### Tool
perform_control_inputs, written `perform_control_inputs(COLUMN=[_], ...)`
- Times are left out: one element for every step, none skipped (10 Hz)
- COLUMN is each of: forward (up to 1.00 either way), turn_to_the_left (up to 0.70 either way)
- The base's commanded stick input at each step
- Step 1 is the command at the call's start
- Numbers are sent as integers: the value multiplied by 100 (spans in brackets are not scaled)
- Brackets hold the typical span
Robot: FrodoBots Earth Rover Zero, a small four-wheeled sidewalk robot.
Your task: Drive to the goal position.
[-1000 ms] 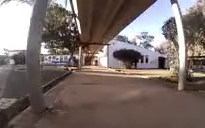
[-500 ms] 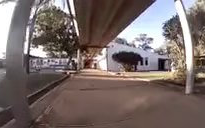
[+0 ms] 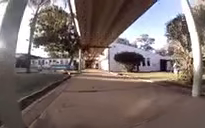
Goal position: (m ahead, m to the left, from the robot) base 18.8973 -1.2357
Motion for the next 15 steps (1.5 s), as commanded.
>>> perform_control_inputs(forward=[70,70,70,70,70,70,50,17,16,47,70,70,70,70,70], turn_to_the_left=[0,0,0,0,0,0,0,0,0,0,0,0,0,0,0])
